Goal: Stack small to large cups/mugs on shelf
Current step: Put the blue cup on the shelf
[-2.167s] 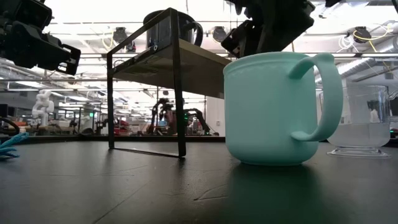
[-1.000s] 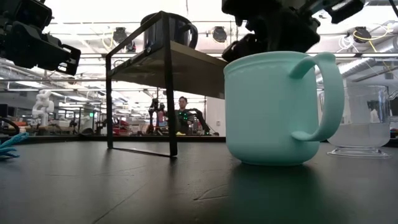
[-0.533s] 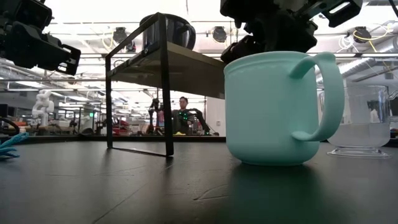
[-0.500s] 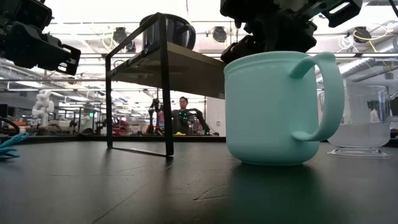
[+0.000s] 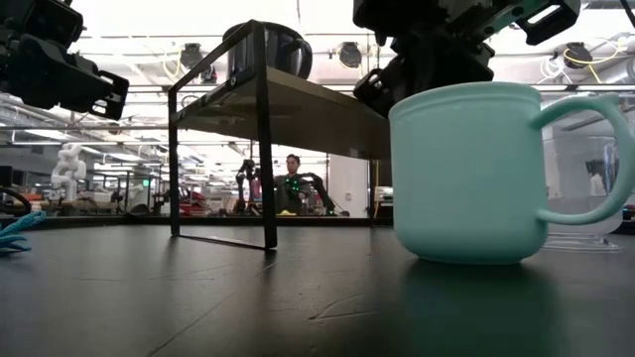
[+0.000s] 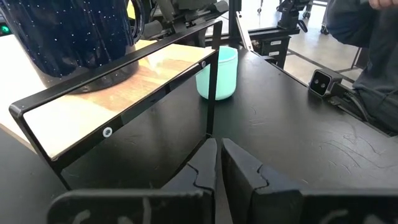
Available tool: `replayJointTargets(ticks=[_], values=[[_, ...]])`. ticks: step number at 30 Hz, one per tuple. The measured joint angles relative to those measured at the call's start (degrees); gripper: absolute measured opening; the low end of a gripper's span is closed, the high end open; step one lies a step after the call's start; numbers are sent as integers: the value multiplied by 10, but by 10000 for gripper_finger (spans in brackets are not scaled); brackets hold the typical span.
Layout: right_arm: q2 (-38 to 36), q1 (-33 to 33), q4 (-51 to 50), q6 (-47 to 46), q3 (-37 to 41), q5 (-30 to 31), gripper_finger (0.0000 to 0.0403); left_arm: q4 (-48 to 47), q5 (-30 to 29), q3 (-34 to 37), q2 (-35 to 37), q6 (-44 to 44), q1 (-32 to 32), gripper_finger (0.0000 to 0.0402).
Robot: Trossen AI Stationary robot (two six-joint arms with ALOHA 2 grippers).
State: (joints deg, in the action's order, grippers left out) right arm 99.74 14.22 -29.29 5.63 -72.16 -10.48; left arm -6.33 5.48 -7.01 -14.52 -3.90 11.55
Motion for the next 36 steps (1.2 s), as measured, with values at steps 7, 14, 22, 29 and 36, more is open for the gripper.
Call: replayJointTargets(ticks=[7, 14, 22, 29, 36], values=[[0, 0, -1, -2, 0, 0, 4, 0, 0, 0, 0, 0, 0, 26], [-17, 0, -3, -4, 0, 1, 3, 0, 0, 0, 0, 1, 0, 26], [-54, 0, -4, -4, 0, 0, 2, 0, 0, 0, 0, 1, 0, 26], [-69, 0, -15, -4, 0, 0, 1, 0, 0, 0, 0, 0, 0, 26], [-81, 0, -27, -4, 0, 0, 1, 0, 0, 0, 0, -1, 0, 26]])
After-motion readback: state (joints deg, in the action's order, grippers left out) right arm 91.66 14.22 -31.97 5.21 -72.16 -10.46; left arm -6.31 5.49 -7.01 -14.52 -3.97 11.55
